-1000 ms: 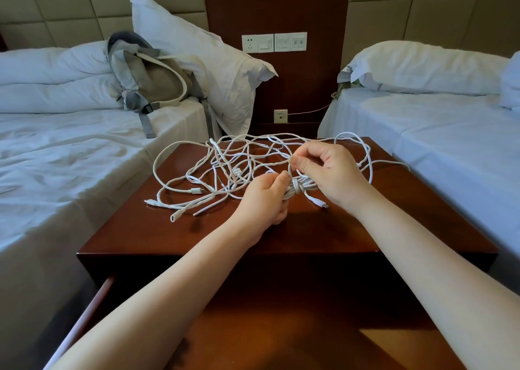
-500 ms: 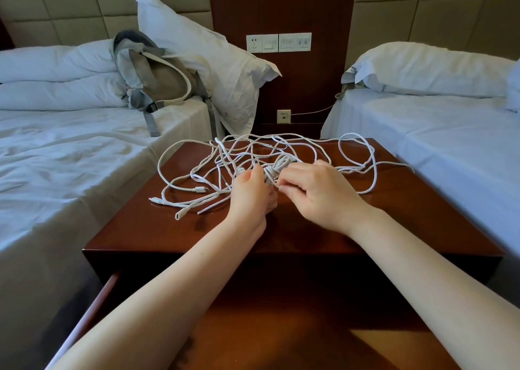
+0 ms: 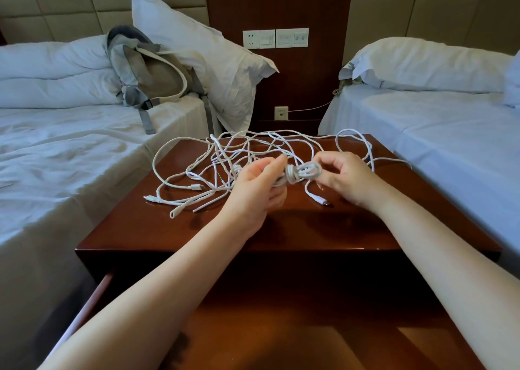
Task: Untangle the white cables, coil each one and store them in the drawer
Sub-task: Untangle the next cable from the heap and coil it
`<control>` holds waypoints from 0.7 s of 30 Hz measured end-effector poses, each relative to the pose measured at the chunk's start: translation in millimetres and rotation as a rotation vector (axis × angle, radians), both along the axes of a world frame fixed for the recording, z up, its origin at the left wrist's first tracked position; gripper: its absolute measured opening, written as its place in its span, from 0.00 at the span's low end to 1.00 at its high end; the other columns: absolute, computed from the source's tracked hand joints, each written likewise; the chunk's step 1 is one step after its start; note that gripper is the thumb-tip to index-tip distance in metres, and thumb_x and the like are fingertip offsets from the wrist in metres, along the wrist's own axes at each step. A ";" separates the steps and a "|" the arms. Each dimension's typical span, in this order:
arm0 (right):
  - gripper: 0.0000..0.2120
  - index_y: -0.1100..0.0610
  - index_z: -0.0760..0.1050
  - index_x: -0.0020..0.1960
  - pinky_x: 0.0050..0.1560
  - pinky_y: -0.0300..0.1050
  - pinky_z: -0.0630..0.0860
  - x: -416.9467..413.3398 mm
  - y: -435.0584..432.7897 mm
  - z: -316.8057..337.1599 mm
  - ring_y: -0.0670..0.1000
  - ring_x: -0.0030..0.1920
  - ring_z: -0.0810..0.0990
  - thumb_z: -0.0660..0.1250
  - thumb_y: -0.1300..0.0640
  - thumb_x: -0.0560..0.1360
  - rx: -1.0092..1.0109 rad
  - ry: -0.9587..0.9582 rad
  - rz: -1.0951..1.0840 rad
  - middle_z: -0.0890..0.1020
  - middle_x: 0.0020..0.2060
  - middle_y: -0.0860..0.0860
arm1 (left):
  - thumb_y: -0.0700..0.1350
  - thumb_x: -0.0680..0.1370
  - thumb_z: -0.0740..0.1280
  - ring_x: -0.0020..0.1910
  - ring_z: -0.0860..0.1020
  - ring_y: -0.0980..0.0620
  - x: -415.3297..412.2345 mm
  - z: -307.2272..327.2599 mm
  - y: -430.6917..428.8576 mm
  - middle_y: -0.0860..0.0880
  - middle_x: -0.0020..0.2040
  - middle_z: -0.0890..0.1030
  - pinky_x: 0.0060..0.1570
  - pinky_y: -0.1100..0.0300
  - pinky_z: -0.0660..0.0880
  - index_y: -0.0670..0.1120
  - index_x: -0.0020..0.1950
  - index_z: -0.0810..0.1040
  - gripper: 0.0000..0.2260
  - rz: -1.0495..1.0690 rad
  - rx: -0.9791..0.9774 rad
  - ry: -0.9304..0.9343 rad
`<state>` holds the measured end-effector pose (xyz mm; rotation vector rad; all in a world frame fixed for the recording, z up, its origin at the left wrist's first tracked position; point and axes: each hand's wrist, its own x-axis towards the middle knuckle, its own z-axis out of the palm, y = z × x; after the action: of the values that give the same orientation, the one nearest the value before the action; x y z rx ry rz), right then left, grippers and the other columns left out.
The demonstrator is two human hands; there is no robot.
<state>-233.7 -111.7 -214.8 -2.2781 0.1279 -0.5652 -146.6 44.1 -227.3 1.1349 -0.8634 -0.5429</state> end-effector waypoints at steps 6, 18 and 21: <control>0.08 0.52 0.76 0.38 0.39 0.37 0.69 1.3 3.1 3.7 0.41 0.32 0.71 0.66 0.59 0.76 -0.015 -0.033 -0.008 0.73 0.27 0.44 | 0.44 0.79 0.62 0.23 0.64 0.56 0.8 -0.4 3.6 0.50 0.26 0.68 0.24 0.64 0.60 0.44 0.33 0.71 0.15 0.116 0.291 -0.290; 0.06 0.56 0.78 0.41 0.37 0.28 0.67 4.7 22.9 10.3 0.39 0.36 0.73 0.66 0.60 0.76 -0.054 -0.016 0.033 0.76 0.35 0.46 | 0.48 0.81 0.59 0.24 0.72 0.58 3.5 -0.8 -2.9 0.45 0.31 0.80 0.27 0.68 0.67 0.38 0.40 0.76 0.16 0.575 0.560 -0.623; 0.05 0.57 0.80 0.39 0.40 0.26 0.63 8.2 23.1 9.2 0.41 0.42 0.70 0.68 0.61 0.73 -0.141 -0.025 -0.001 0.74 0.39 0.48 | 0.46 0.80 0.60 0.21 0.73 0.61 3.8 1.2 -1.7 0.47 0.32 0.81 0.23 0.71 0.66 0.38 0.40 0.76 0.14 0.536 0.515 -0.501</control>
<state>-225.6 -88.6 -205.5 -2.4062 0.0794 -0.6202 -142.9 42.5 -226.0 1.9511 -0.8075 -0.0174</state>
